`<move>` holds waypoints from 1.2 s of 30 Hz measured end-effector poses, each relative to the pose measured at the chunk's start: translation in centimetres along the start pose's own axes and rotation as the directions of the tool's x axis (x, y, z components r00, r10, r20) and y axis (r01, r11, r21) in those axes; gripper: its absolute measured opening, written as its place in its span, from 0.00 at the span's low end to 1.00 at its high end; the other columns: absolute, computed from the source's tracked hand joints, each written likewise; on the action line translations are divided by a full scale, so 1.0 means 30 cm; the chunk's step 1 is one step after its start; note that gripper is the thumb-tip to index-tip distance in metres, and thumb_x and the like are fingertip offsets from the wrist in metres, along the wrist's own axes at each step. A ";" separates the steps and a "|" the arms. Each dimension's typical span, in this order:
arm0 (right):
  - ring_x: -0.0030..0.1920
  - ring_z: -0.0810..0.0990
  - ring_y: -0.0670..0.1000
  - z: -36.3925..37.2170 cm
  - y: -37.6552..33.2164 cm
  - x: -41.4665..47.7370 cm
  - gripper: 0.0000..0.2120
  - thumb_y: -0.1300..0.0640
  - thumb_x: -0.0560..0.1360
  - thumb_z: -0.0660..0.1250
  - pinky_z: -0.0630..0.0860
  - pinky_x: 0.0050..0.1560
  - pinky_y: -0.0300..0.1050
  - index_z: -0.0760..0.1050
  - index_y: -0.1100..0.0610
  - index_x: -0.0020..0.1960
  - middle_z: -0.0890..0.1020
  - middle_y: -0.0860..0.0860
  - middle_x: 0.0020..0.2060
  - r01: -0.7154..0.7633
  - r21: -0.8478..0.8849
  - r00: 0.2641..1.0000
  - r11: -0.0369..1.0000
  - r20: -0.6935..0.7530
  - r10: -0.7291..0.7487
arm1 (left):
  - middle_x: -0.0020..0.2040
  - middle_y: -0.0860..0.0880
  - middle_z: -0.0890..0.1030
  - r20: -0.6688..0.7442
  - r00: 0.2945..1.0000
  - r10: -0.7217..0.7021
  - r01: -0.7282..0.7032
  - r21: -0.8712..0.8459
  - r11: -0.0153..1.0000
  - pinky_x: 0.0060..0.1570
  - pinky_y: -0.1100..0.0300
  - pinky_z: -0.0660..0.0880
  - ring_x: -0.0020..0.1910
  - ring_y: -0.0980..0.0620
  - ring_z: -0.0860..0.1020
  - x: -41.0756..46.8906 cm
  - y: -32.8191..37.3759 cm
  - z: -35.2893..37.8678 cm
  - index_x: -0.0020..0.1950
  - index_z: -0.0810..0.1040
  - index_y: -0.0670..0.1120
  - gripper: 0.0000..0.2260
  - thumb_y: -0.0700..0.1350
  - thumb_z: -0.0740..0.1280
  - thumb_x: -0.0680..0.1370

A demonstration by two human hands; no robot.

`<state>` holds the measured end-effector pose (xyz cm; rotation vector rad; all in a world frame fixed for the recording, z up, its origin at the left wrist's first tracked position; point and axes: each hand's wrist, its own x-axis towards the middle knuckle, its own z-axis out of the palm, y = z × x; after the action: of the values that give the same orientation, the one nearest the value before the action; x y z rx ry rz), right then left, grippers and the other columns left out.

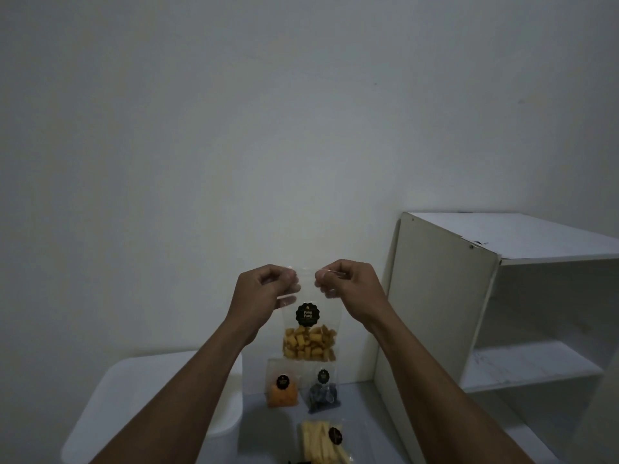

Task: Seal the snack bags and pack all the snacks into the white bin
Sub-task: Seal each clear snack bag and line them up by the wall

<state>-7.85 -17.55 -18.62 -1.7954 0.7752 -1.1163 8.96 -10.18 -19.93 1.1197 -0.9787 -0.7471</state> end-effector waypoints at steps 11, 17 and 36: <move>0.42 0.85 0.51 0.015 0.020 -0.007 0.07 0.63 0.78 0.68 0.83 0.47 0.47 0.80 0.68 0.46 0.86 0.57 0.41 -0.028 0.109 0.999 0.994 -0.020 0.030 | 0.43 0.43 0.83 -0.037 0.999 -0.020 0.019 -0.016 1.000 0.49 0.52 0.82 0.43 0.48 0.82 0.018 -0.007 -0.022 0.47 0.82 0.39 0.06 0.41 0.68 0.79; 0.42 0.86 0.53 0.010 0.026 -0.018 0.06 0.63 0.77 0.69 0.84 0.47 0.48 0.82 0.67 0.47 0.87 0.59 0.42 -0.041 0.137 0.999 0.990 0.017 0.039 | 0.40 0.46 0.86 -0.017 1.000 0.021 -0.019 0.111 0.994 0.48 0.56 0.80 0.40 0.52 0.82 0.025 -0.011 -0.031 0.45 0.84 0.41 0.05 0.42 0.70 0.77; 0.42 0.86 0.54 -0.008 0.053 0.000 0.08 0.62 0.78 0.68 0.83 0.44 0.44 0.81 0.67 0.49 0.87 0.58 0.42 -0.071 0.072 0.990 0.995 0.129 0.061 | 0.43 0.47 0.87 -0.015 0.998 -0.054 0.055 0.137 0.989 0.52 0.52 0.80 0.44 0.51 0.82 0.046 -0.024 -0.016 0.47 0.84 0.42 0.08 0.47 0.71 0.77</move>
<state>-8.17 -18.34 -19.99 -1.7457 0.7022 -0.9663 9.95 -11.41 -20.32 1.2729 -1.0054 -0.7253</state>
